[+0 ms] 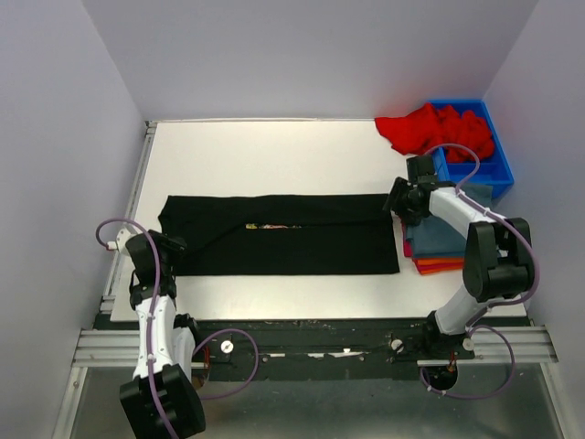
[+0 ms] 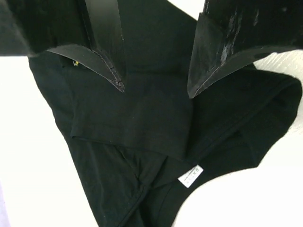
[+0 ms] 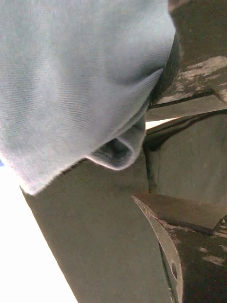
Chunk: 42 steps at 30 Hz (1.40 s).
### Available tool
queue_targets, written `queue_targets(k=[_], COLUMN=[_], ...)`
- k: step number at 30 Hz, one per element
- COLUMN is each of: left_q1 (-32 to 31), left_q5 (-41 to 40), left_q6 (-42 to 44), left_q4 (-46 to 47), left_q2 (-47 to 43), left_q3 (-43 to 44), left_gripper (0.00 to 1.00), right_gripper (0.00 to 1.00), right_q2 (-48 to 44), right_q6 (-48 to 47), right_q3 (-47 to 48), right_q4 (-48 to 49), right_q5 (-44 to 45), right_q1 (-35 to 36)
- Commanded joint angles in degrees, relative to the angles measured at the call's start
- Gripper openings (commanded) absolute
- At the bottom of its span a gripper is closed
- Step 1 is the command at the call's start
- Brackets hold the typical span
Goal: Fold and stack the t-shirts
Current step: Fold the other side of the tshirt into a rectangle
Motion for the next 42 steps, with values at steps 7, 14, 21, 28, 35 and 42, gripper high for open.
queue_targets(k=[7, 14, 21, 28, 35, 42], left_q1=[-0.86, -3.23, -4.65, -4.73, -4.73, -4.56], left_q5=[0.02, 5.04, 2.49, 3.98, 3.63, 3.54], left_q6=[2.97, 2.36, 1.22, 2.80, 3.76, 4.12], left_q4=[-5.30, 3.66, 10.78, 10.87, 11.23, 9.65], left_q2=[-4.62, 10.93, 25.87, 41.17, 50.49, 59.01], left_q3=[8.12, 13.66, 19.82, 29.66, 34.23, 38.18], left_gripper=[0.63, 0.60, 0.55, 0.43, 0.22, 0.14], right_gripper=[0.65, 0.54, 0.54, 0.53, 0.48, 0.47], right_q2=[-10.53, -0.96, 11.70, 23.21, 34.99, 45.19], right_q6=[-3.62, -3.18, -0.72, 1.92, 5.87, 9.03], right_q3=[-0.12, 9.19, 18.94, 29.40, 42.23, 52.17], right_q4=[7.68, 9.08, 14.18, 18.40, 21.65, 22.27], right_q5=[-11.94, -18.62, -26.45, -30.23, -35.15, -38.58], right_q1=[2.93, 12.95, 22.53, 30.44, 33.53, 35.28])
